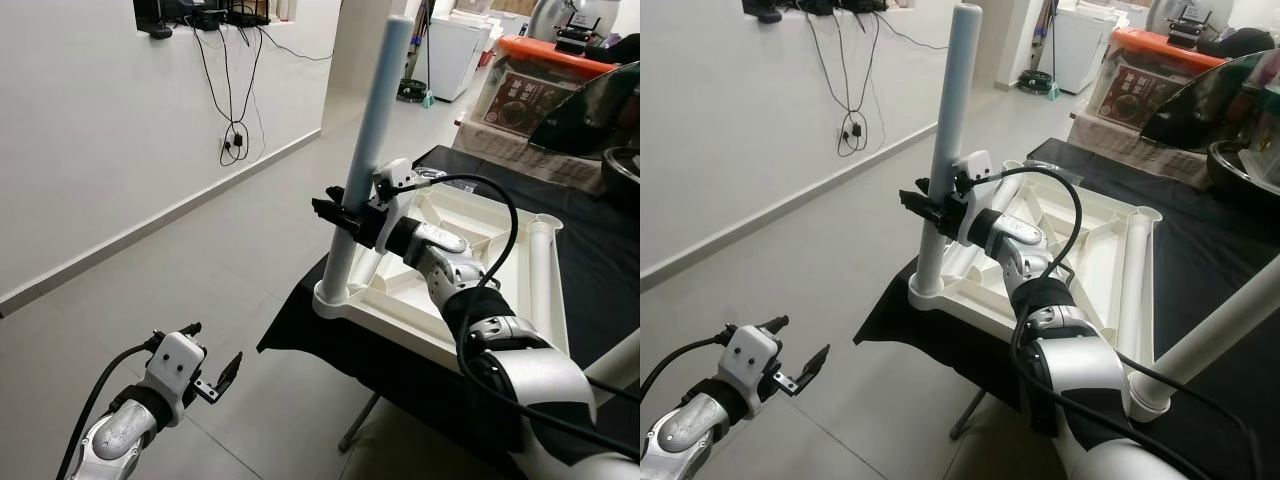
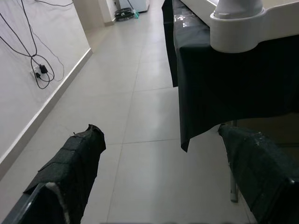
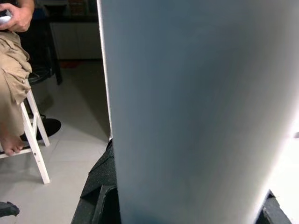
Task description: Building children table
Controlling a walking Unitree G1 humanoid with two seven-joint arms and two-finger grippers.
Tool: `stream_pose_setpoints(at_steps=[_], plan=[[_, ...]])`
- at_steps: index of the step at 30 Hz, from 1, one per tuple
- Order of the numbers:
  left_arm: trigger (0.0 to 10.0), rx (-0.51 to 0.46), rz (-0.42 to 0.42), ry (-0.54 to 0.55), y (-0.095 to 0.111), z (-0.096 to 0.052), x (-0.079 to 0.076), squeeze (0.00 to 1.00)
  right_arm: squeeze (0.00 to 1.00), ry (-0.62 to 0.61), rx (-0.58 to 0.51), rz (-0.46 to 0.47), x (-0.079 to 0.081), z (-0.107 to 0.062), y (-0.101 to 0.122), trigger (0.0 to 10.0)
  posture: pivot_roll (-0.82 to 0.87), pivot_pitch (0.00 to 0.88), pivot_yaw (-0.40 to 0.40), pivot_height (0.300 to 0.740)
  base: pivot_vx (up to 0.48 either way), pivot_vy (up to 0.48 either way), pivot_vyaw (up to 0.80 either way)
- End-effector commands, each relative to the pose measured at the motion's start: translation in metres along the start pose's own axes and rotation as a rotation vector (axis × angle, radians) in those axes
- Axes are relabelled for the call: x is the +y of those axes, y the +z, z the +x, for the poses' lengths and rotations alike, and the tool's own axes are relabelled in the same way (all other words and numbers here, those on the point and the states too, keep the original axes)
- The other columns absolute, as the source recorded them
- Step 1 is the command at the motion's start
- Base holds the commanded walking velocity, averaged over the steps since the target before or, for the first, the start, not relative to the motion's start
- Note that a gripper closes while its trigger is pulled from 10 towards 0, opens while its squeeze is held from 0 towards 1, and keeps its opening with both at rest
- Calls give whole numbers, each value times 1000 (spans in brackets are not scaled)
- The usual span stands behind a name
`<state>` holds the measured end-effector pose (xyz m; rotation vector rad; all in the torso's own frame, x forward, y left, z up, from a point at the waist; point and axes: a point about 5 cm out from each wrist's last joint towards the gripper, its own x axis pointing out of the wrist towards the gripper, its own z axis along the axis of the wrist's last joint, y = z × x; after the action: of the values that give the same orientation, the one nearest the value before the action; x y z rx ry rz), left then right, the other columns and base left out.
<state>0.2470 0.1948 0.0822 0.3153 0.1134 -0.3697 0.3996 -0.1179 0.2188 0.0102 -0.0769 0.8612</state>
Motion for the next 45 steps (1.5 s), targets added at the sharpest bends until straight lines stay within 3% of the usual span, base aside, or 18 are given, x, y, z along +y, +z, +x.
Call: stream_pose_setpoints(at_steps=[1, 3, 5, 6, 7, 8, 10, 11, 13, 14, 16, 17, 23, 35, 36, 38, 39, 45], plan=[[10000, 15, 6, -12, -3, -1, -2, 0, 0, -75, 158, -10, -2, -8, -30, 0, 77, 0, -155, 740, 0, 0, 0], [10000, 11, 5, -19, -2, 2, -5, 0, 0, -602, 299, -8, -34, -34, -46, 0, 68, 0, -149, 740, 0, 0, 0], [10000, 11, 5, -19, -2, 2, -5, 0, 0, -602, 299, -8, -34, -34, -46, 0, 68, 0, -149, 740, 0, 0, 0], [10000, 9, 4, -22, -2, 3, -6, 0, 0, -909, 336, 31, -51, -58, -55, 0, 67, 0, -150, 740, 0, 0, 0], [10000, 9, 4, -22, -2, 3, -6, 0, 0, -909, 336, 31, -51, -58, -55, 0, 67, 0, -150, 740, 0, 0, 0], [10000, 7, 3, -24, -2, 4, -7, 0, 0, -1162, 363, 52, -61, -84, -63, 0, 68, 0, -151, 740, 0, 0, 0], [10000, 7, 3, -24, -2, 4, -7, 0, 0, -1162, 363, 52, -61, -84, -63, 0, 68, 0, -151, 740, 0, 0, 0], [10000, 7, 2, -23, -2, 3, -7, 0, 0, -1353, 366, 74, -67, -106, -69, 0, 68, 0, -151, 740, 0, 0, 0], [10000, 7, 2, -23, -2, 3, -7, 0, 0, -1353, 366, 74, -67, -106, -69, 0, 68, 0, -151, 740, 0, 0, 0], [10000, 8, 2, -22, -2, 2, -7, 0, 0, -1516, 370, 108, -71, -125, -75, 0, 72, 0, -151, 740, 0, 0, 0], [10000, 8, 2, -22, -2, 2, -7, 0, 0, -1516, 370, 108, -71, -125, -75, 0, 72, 0, -151, 740, 0, 0, 0], [10000, 10, 2, -20, -3, 1, -6, 0, 0, -1640, 368, 144, -72, -141, -79, 0, 70, 0, -149, 740, 0, 0, 0], [10000, 6, -2, -24, -2, 4, -9, 0, 0, -1901, 379, 191, -70, -168, -86, 0, 61, 0, -150, 740, 0, 0, 0], [10000, 10, -8, -9, -4, 0, -7, 0, 0, -2034, 394, 169, -78, -190, -77, 0, 54, 0, -150, 740, 0, 0, 0], [10000, 11, -9, -12, -4, 1, -8, 0, 0, -1976, 395, 190, -77, -184, -78, 10000, 52, 0, -146, 740, 0, 0, 0], [10000, 10, -9, -15, -4, 1, -10, 0, 0, -1919, 360, 207, -77, -175, -78, 10000, 51, 0, -144, 740, 0, 0, 0], [10000, 8, -8, -19, -3, 2, -10, 0, 1000, -1868, 317, 205, -76, -166, -76, 10000, 52, 0, -143, 740, 0, 0, 0], [10000, 6, -3, -19, -1, 3, -7, 0, 1000, -1767, 202, 152, -75, -143, -62, 10000, 54, 0, -141, 740, 0, 0, 0]])
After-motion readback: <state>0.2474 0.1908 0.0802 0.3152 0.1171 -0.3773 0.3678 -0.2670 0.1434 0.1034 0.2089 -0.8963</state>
